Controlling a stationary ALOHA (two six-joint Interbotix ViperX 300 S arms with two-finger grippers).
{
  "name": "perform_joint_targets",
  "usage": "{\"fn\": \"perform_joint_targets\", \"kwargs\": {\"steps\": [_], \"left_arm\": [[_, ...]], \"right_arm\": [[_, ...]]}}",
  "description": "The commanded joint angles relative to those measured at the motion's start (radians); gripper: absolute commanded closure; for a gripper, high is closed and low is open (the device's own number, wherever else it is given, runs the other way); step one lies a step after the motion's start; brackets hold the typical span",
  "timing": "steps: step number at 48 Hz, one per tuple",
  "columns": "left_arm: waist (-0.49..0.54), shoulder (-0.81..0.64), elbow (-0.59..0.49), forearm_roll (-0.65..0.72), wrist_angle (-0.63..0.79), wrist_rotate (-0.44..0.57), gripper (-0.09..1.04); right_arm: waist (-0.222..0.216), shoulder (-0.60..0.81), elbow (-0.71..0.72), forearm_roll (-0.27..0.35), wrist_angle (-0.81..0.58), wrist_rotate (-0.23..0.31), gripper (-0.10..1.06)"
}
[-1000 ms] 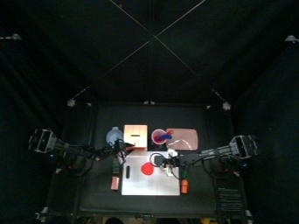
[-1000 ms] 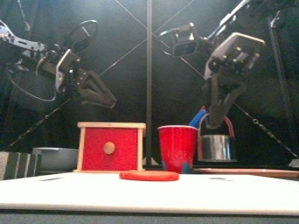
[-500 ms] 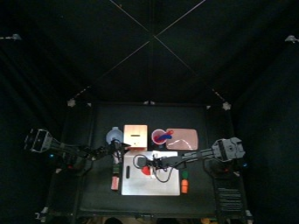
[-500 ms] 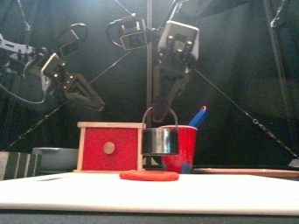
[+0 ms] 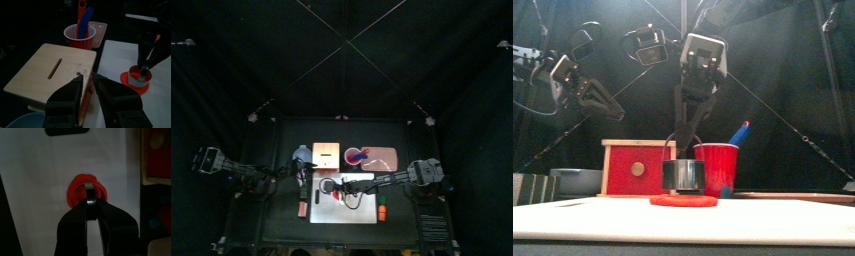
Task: Get the cutter from the drawer then cut the dough then place the extra dough in the bowl
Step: Cut the dough
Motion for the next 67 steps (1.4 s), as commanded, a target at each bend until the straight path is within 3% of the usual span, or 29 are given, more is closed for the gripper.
{"fn": "perform_joint_targets", "kwargs": {"steps": [1, 23, 40, 51, 59, 67], "left_arm": [[-0.002, -0.003, -0.014, 0.003, -0.008, 0.0, 0.29], [-0.006, -0.003, -0.014, 0.003, 0.002, -0.002, 0.29], [-0.014, -0.003, -0.017, 0.0, 0.002, -0.003, 0.28], [-0.029, 0.014, -0.04, 0.006, 0.006, -0.003, 0.28], [-0.078, 0.052, -0.092, 0.017, 0.005, -0.008, 0.28], [-0.114, 0.137, -0.127, 0.018, -0.003, -0.026, 0.28]], "right_arm": [[-0.003, -0.015, -0.015, -0.002, 0.0, 0.002, 0.52], [-0.009, 0.006, -0.021, 0.0, -0.002, 0.011, 0.5], [-0.006, -0.049, -0.014, -0.018, -0.005, 0.009, 0.17], [0.0, -0.095, -0.005, -0.049, -0.025, -0.003, 0.13], [0.006, -0.175, 0.104, -0.092, -0.167, 0.009, 0.13], [0.0, -0.265, 0.298, -0.127, -0.497, 0.014, 0.13]]}}
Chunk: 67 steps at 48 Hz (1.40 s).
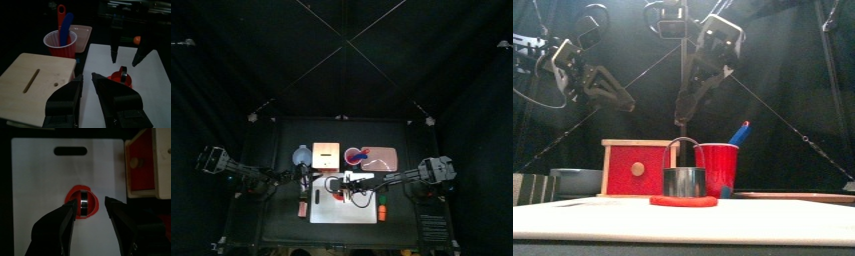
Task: Get the cutter from the drawer then cut the dough then place the extra dough in the bowl
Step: Cut the dough
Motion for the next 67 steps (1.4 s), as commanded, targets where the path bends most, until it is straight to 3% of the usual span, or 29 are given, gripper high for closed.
{"fn": "perform_joint_targets", "kwargs": {"steps": [1, 7, 14, 19, 29, 34, 44, 48, 51, 60, 67], "left_arm": [[-0.023, 0.054, -0.046, 0.006, -0.017, -0.011, 0.28], [-0.052, 0.106, -0.075, 0.021, -0.046, -0.029, 0.28], [-0.087, 0.189, -0.104, 0.077, -0.13, -0.055, 0.28], [-0.101, 0.265, -0.104, 0.118, -0.209, -0.084, 0.28], [-0.11, 0.393, -0.126, 0.247, -0.325, -0.255, 0.27], [-0.107, 0.443, -0.129, 0.327, -0.357, -0.353, 0.27], [-0.101, 0.491, -0.129, 0.403, -0.36, -0.417, 0.27], [-0.086, 0.492, -0.124, 0.405, -0.362, -0.417, 0.27], [-0.067, 0.492, -0.12, 0.408, -0.36, -0.417, 0.27], [-0.035, 0.497, -0.124, 0.414, -0.357, -0.419, 0.27], [-0.029, 0.505, -0.133, 0.416, -0.345, -0.416, 0.27]], "right_arm": [[-0.006, -0.106, 0.13, -0.017, -0.27, 0.002, 0.13], [-0.009, -0.146, 0.227, -0.017, -0.402, 0.0, 0.13], [-0.051, -0.178, 0.333, -0.021, -0.548, -0.009, 0.13], [-0.081, -0.192, 0.417, -0.009, -0.724, -0.011, 0.13], [-0.114, -0.143, 0.52, 0.025, -1.026, -0.025, 0.13], [-0.109, -0.064, 0.522, 0.069, -1.101, -0.077, 0.13], [-0.104, 0.038, 0.543, 0.305, -1.285, -0.278, 0.13], [-0.072, 0.052, 0.555, 0.38, -1.345, -0.328, 0.13], [-0.043, 0.057, 0.565, 0.42, -1.35, -0.336, 0.13], [0.026, 0.055, 0.58, 0.471, -1.358, -0.336, 0.13], [0.044, 0.058, 0.58, 0.492, -1.358, -0.347, 0.13]]}}
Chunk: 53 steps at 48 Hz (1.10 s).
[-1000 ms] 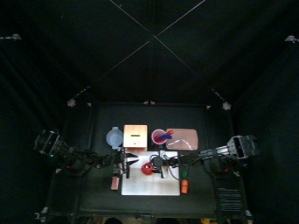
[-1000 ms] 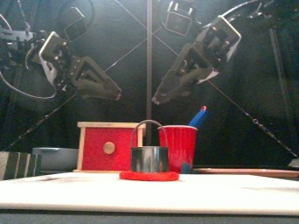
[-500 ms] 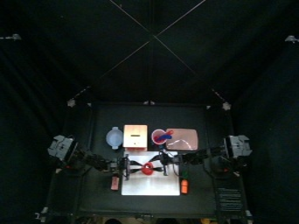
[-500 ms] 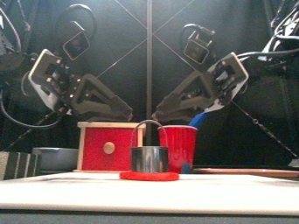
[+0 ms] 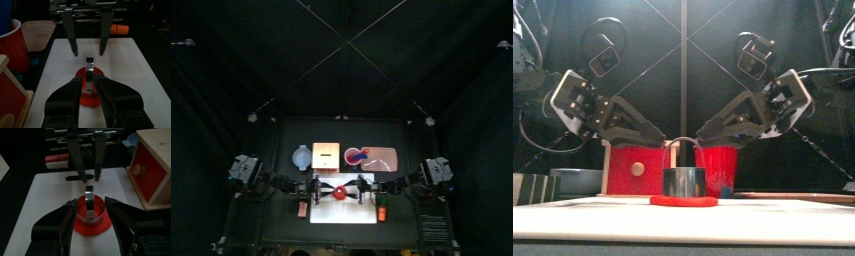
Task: Get the cutter from the drawer then cut the dough then place the extra dough in the bowl
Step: Cut the dough
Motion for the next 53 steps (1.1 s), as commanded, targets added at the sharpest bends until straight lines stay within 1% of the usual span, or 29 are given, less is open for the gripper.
{"fn": "perform_joint_targets", "kwargs": {"steps": [1, 7, 19, 23, 29, 34, 43, 49, 53], "left_arm": [[0.006, -0.003, -0.025, 0.006, 0.006, 0.002, 0.27], [0.006, 0.005, -0.037, 0.008, 0.026, 0.005, 0.27], [0.008, 0.005, -0.048, 0.041, 0.052, -0.002, 0.26], [0.008, 0.005, -0.046, 0.041, 0.058, -0.003, 0.21], [0.011, 0.011, -0.049, 0.031, 0.072, -0.005, 0.07], [0.021, 0.018, -0.054, 0.008, 0.087, -0.003, 0.01], [0.026, 0.02, -0.075, -0.002, 0.123, -0.002, 0.01], [0.025, 0.02, -0.083, 0.0, 0.127, -0.002, 0.02], [0.025, 0.023, -0.083, 0.005, 0.129, -0.002, 0.05]], "right_arm": [[0.008, -0.014, -0.006, 0.015, -0.009, -0.009, 0.13], [0.003, -0.003, -0.005, 0.011, -0.017, -0.018, 0.13], [-0.002, 0.026, -0.02, -0.002, -0.025, -0.017, 0.13], [-0.002, 0.034, -0.026, -0.002, -0.025, -0.017, 0.13], [-0.002, 0.04, -0.034, -0.002, -0.025, -0.017, 0.13], [-0.003, 0.049, -0.041, -0.002, -0.025, -0.017, 0.13], [-0.003, 0.066, -0.057, 0.002, -0.025, -0.012, 0.13], [-0.003, 0.067, -0.061, 0.029, -0.021, 0.003, 0.13], [0.003, 0.061, -0.06, 0.057, -0.021, 0.002, 0.13]]}}
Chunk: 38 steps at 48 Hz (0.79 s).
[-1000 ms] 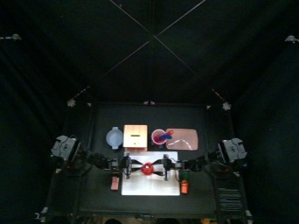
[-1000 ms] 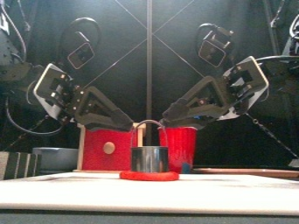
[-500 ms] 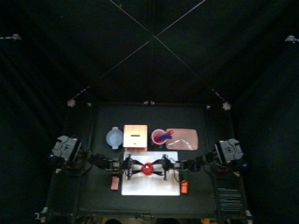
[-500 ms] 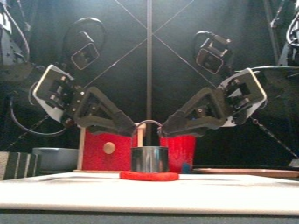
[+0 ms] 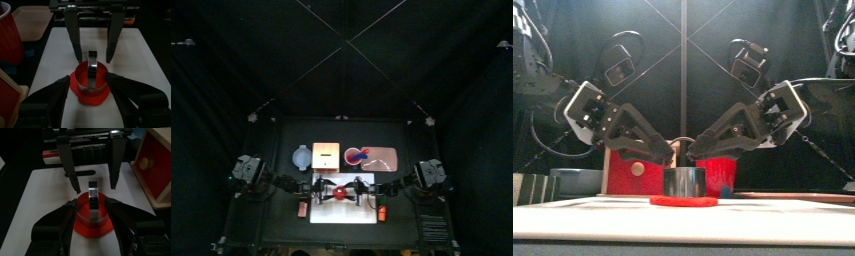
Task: Get the cutter from the drawer then cut the dough then place the extra dough in the bowl
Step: Cut the dough
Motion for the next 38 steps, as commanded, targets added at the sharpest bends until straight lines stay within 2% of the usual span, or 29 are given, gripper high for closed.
{"fn": "perform_joint_targets", "kwargs": {"steps": [1, 8, 13, 21, 28, 38], "left_arm": [[0.002, -0.008, -0.017, 0.006, -0.003, 0.002, 0.05], [0.002, -0.006, -0.021, 0.003, 0.006, 0.0, 0.1], [0.002, -0.006, -0.026, 0.003, 0.021, 0.003, 0.11], [0.003, -0.006, -0.043, 0.005, 0.052, 0.008, 0.12], [0.003, -0.006, -0.051, 0.005, 0.057, 0.009, 0.12], [0.003, -0.006, -0.044, 0.005, 0.066, 0.011, 0.13]], "right_arm": [[0.002, -0.025, -0.011, 0.037, -0.006, 0.003, 0.13], [0.006, -0.032, -0.014, 0.115, 0.006, 0.003, 0.13], [0.02, -0.038, -0.015, 0.144, 0.025, -0.015, 0.13], [0.026, -0.041, -0.015, 0.126, 0.043, -0.018, 0.13], [0.028, -0.041, -0.018, 0.067, 0.044, -0.014, 0.14], [0.023, -0.043, -0.02, 0.048, 0.046, -0.018, 0.2]]}}
